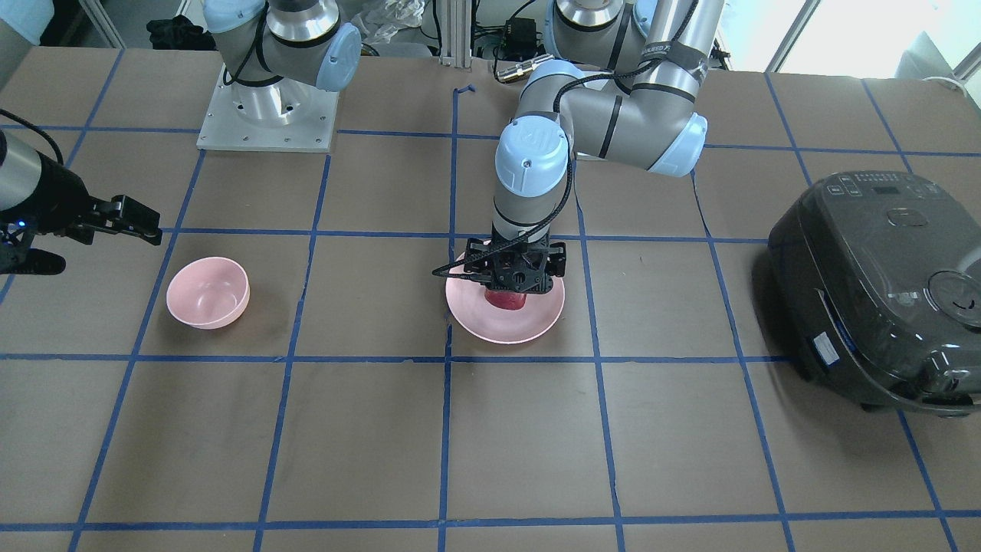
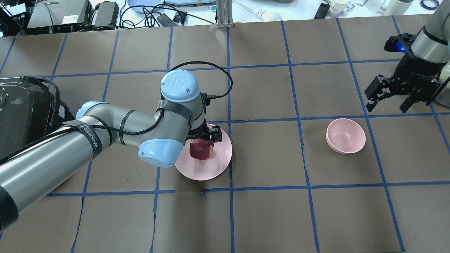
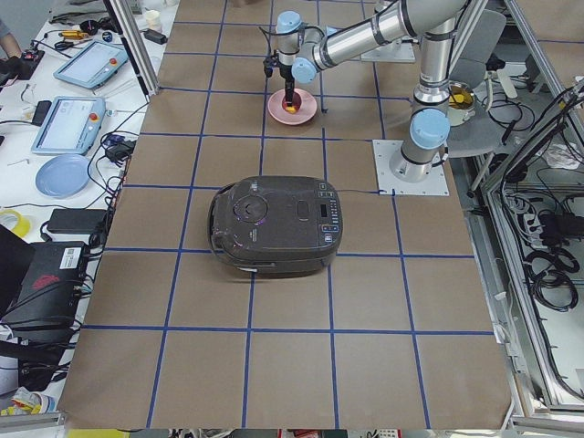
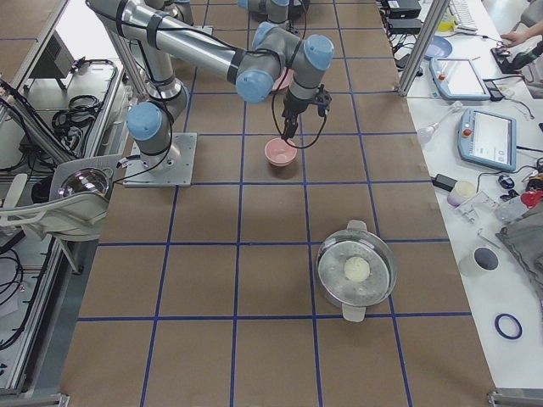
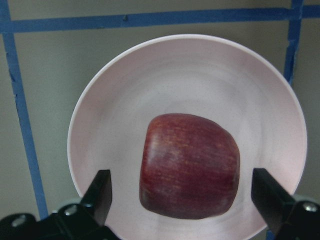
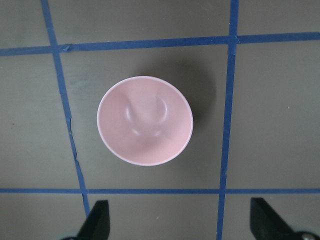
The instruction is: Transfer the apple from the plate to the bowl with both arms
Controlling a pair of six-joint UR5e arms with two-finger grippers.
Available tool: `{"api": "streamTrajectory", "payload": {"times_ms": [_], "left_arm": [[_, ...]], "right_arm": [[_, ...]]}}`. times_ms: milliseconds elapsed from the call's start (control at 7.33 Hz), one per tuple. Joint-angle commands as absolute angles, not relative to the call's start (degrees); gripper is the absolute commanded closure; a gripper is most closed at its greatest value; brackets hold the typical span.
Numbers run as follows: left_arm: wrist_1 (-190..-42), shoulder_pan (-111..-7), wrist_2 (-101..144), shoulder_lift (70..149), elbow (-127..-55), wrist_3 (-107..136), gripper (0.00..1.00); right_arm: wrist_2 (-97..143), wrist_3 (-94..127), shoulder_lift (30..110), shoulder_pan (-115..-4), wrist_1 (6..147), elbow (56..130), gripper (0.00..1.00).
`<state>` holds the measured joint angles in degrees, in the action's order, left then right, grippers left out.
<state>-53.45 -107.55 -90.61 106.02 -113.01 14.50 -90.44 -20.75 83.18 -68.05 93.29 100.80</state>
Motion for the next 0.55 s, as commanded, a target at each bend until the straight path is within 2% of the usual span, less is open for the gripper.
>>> {"api": "streamTrajectory", "payload": {"times_ms": [0,136,273,409], "left_arm": [[-52.7,-107.6,-90.3,107.5,-113.4,14.2,0.0],[-51.1,-107.6,-90.3,107.7,-113.6,14.1,0.2],[-50.7,-107.6,-90.2,107.7,-113.6,14.1,0.32],[-50.7,-107.6,-90.2,107.7,-113.5,14.1,0.65]], "right_arm": [[-90.3,-23.5,80.2,-67.4,104.3,108.7,0.0],[-89.1,-23.6,77.9,-67.4,107.5,110.5,0.0],[-88.1,-23.6,75.6,-67.4,109.4,111.0,0.0],[-88.0,-23.6,73.8,-67.4,111.3,111.4,0.0]]}}
